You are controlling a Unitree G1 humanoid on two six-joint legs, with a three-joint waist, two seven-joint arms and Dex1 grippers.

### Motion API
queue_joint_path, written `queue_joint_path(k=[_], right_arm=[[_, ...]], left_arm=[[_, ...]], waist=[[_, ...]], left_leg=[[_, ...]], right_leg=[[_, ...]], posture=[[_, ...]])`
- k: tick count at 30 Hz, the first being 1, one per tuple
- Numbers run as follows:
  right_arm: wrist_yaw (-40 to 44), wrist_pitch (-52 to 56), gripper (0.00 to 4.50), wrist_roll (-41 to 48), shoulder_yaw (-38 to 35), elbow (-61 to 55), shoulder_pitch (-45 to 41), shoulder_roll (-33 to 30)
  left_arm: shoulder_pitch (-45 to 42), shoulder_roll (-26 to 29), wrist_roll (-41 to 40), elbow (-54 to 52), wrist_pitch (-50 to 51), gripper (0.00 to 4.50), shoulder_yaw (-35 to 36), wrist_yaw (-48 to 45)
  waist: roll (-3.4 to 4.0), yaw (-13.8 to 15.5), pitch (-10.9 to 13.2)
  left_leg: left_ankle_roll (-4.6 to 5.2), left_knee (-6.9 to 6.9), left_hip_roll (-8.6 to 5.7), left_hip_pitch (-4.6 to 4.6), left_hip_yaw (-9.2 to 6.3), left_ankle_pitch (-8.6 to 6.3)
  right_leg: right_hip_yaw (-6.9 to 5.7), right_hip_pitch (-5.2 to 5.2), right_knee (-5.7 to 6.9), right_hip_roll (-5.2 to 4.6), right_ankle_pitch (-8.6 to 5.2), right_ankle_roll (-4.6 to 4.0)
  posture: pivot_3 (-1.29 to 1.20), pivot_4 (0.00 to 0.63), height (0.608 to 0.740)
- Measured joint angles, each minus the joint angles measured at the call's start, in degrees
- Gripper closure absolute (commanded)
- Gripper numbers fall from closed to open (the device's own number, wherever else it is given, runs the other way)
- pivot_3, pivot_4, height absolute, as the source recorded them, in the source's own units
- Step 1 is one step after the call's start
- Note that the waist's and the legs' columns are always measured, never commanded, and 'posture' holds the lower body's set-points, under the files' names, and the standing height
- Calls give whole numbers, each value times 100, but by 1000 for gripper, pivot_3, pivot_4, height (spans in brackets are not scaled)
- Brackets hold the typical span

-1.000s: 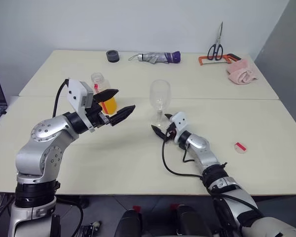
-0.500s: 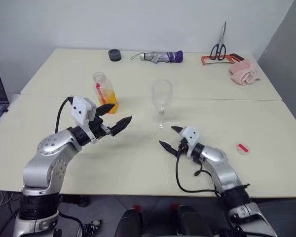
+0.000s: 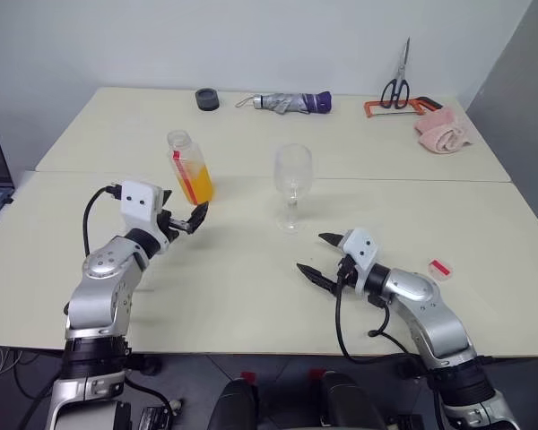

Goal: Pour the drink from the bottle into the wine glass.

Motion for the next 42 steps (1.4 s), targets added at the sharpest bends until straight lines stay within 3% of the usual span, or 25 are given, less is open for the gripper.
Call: queue_joint_path(k=[16, 23, 42], right_arm=[[417, 471, 23, 1090, -109, -1340, -23, -595], [410, 890, 23, 1522, -218, -1570, -450, -713], [189, 944, 23, 1561, -213, -1675, -560, -819]], left_arm=[[-525, 102, 136, 795, -389, 0, -3, -232], [-1059, 139, 154, 1285, -545, 0, -3, -273], [-2182, 210, 533, 3019, -1231, 0, -140, -860]], waist=[[0, 1, 0], [-2, 0, 1], [-2, -1, 1]], left_leg=[[0, 2, -1, -8, -6, 0], [0, 5, -1, -10, -7, 0], [0, 8, -4, -17, -3, 0]], right_leg=[[-3, -1, -6, -1, 1, 1], [-8, -1, -6, 0, 2, 2], [-17, -4, -5, 0, 2, 2]], posture=[[0, 150, 740], [0, 150, 740], [0, 150, 740]])
